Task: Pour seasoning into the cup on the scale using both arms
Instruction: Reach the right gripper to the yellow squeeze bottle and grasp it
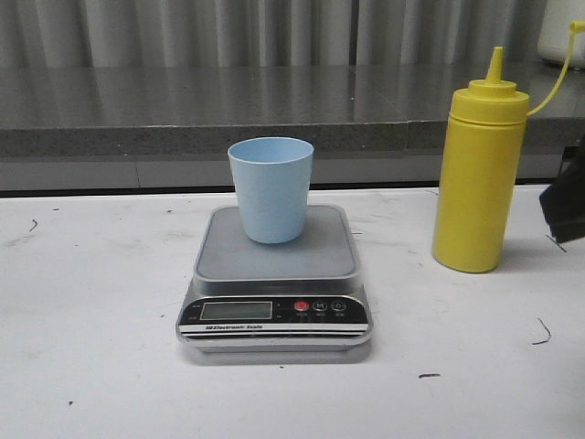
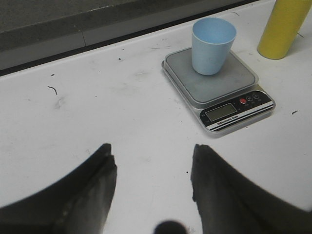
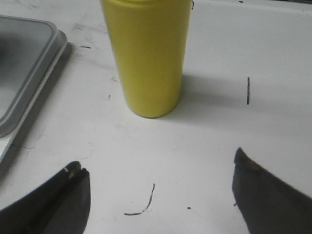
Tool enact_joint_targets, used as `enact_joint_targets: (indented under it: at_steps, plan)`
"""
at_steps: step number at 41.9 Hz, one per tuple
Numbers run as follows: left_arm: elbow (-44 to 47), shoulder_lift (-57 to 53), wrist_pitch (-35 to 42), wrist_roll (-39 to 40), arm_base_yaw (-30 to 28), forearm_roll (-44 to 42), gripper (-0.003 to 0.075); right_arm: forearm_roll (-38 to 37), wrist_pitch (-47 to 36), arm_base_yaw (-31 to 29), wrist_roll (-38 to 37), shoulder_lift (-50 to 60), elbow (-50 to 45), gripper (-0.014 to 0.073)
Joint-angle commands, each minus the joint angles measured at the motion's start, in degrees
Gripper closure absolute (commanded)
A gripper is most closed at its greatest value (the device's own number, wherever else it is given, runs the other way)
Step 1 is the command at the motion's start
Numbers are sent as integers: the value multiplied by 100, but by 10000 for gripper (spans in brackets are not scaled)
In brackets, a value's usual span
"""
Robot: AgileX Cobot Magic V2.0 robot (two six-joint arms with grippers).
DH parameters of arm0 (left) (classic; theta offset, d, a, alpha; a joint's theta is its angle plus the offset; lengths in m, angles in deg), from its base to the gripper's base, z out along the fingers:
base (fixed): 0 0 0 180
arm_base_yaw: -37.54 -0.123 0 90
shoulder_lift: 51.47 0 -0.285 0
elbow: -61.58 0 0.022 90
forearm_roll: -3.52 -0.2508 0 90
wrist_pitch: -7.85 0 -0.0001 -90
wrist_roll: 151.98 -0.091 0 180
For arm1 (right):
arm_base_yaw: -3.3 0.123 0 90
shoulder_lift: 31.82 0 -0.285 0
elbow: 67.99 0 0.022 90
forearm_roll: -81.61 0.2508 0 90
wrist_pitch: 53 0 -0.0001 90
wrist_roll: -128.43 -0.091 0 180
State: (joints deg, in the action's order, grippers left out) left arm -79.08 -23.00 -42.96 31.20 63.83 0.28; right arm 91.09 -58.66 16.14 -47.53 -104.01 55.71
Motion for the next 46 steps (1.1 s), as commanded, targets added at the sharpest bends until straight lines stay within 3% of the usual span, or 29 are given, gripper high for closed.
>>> enact_joint_targets:
  at_steps: [1, 7, 21, 46]
  plan:
    - [-146, 40, 414, 25, -5, 39, 365, -77, -1644, 144, -193, -322, -227, -20]
    - [-146, 40, 414, 25, -5, 39, 365, -461, -2732, 289, -300, -1074, -276, -20]
    - [-146, 40, 414, 25, -5, 39, 365, -465, -5407, 271, -768, -2729, -114, -20]
    - [-146, 40, 414, 25, -5, 39, 365, -283, -5814, 250, -772, -4275, 1360, -20]
